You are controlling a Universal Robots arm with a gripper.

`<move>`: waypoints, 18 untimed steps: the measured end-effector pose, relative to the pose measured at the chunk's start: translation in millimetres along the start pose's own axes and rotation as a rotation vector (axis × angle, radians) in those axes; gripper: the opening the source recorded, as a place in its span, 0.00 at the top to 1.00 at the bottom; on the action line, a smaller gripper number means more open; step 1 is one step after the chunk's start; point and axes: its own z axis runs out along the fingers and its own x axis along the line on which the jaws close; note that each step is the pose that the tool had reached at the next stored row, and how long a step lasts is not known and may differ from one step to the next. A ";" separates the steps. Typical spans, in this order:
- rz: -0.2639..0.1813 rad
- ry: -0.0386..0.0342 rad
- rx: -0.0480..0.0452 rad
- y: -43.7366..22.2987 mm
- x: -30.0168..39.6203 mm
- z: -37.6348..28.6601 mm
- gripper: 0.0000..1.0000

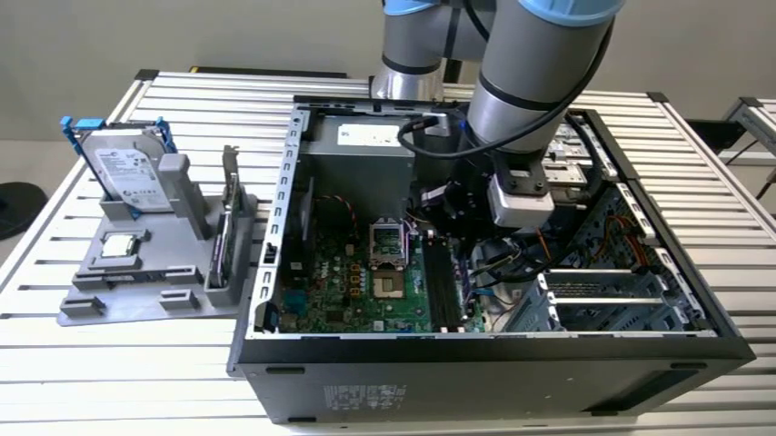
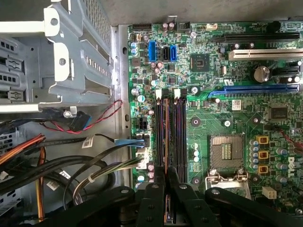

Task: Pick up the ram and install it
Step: 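Insert the ram into the slot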

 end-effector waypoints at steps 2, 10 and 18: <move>0.000 0.0000 -0.0001 0.0 0.0 1.0 1.00; 0.000 -0.0001 -0.0002 -0.1 0.0 5.1 1.00; -0.001 -0.0001 -0.0003 -0.2 0.1 9.5 1.00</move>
